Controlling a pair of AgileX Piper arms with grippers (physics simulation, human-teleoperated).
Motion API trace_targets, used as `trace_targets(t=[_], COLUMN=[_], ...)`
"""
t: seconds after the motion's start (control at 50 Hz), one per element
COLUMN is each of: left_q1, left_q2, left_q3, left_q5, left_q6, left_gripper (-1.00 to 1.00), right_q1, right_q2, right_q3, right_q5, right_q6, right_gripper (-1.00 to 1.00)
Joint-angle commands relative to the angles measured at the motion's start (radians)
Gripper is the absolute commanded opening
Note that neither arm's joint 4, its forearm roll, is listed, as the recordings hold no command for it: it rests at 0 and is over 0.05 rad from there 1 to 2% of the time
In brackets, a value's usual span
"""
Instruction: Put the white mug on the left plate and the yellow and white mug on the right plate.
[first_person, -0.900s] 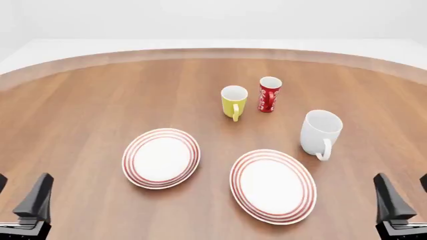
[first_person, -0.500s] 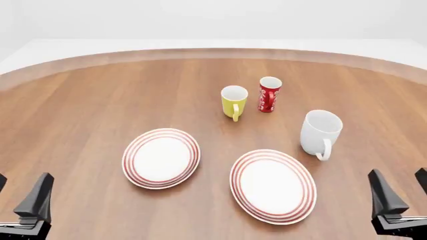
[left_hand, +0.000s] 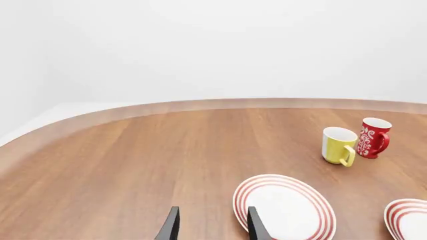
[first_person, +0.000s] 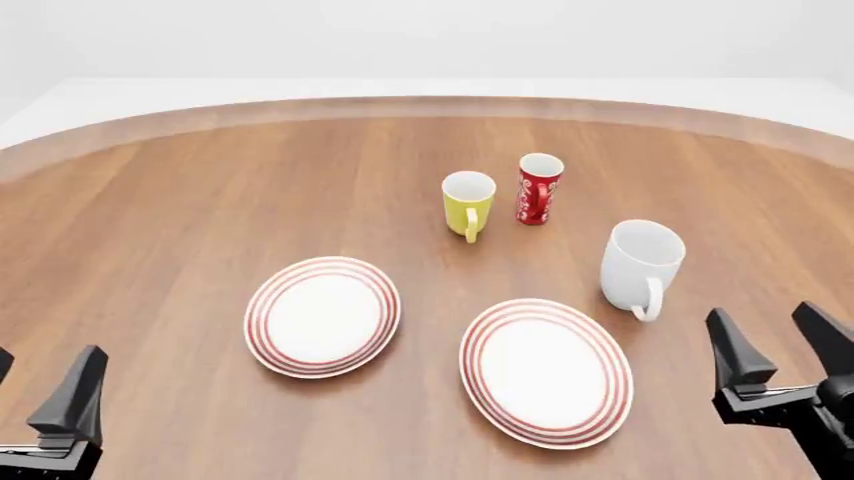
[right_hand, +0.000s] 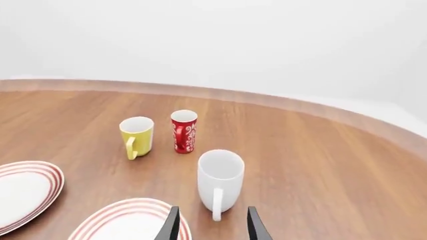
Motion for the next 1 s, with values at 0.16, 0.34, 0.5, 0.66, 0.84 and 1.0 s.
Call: trace_targets(t=[0.16, 0.34, 0.5, 0.66, 0.84, 1.0], left_q1=[0.0, 0.0, 0.0, 0.0, 0.0, 0.0], left_q2=[0.0, 0.0, 0.0, 0.0, 0.0, 0.0], left_q3=[0.0, 0.0, 0.0, 0.0, 0.0, 0.0], left_q5=[0.0, 0.0, 0.0, 0.0, 0.0, 0.0], left_q6=[0.0, 0.0, 0.0, 0.0, 0.0, 0.0], left_gripper=[1.0, 1.0, 1.0, 1.0, 1.0, 1.0], right_q1=[-0.014, -0.022, -0.039, -0.048, -0.057, -0.045], right_q2=[0.3, 0.438, 0.564, 0.803, 0.843, 0.895], right_q3=[-0.027, -0.038, -0.062, -0.102, -0.105, -0.118], right_q5=[-0.235, -0.339, -0.418, -0.57, -0.595, -0.618], right_q6=[0.012, 0.015, 0.018, 0.028, 0.044, 0.051], right_gripper=[1.0, 1.0, 1.0, 1.0, 1.0, 1.0])
